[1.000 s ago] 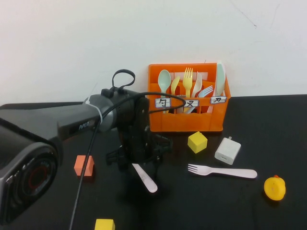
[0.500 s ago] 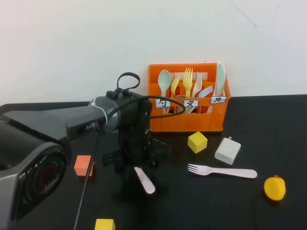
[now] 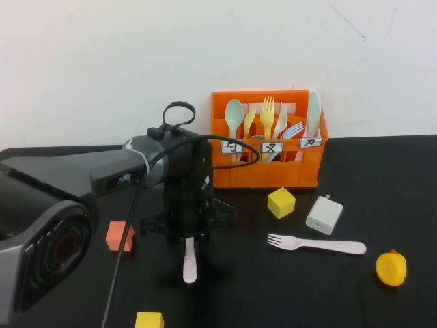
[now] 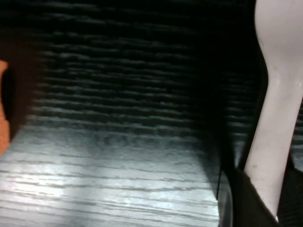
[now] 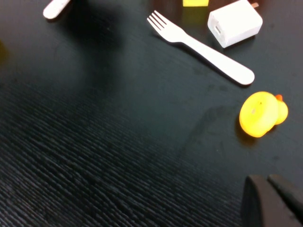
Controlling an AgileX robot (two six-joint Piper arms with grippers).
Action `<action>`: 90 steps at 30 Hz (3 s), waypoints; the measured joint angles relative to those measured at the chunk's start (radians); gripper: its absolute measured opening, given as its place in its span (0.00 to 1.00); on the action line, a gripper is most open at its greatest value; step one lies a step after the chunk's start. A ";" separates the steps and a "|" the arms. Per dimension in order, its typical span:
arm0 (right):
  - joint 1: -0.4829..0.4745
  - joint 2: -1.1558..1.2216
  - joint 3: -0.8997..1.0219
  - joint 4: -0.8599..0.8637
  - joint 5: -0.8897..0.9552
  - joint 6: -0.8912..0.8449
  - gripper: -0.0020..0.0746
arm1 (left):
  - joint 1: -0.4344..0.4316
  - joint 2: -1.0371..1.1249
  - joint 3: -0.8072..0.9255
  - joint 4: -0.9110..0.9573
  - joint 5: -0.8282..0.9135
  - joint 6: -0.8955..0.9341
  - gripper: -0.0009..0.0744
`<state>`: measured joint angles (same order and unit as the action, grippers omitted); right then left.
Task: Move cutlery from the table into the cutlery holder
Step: Pick up the spoon, then place the spoon on the box
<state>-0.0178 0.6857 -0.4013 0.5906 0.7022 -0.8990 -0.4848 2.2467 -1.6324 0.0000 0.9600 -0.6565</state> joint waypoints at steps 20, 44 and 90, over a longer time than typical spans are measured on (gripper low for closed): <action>0.000 0.000 0.000 0.001 -0.002 0.000 0.02 | 0.006 -0.247 0.000 0.263 0.000 -0.082 0.20; 0.000 0.000 0.000 0.008 -0.004 0.000 0.02 | 0.007 -0.366 0.004 0.514 -0.821 -0.150 0.20; 0.000 0.000 0.000 0.009 -0.005 -0.004 0.02 | 0.007 -0.143 0.006 0.729 -0.918 -0.150 0.42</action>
<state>-0.0178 0.6857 -0.4013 0.5993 0.6970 -0.9027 -0.4774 2.1040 -1.6266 0.7287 0.0417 -0.8069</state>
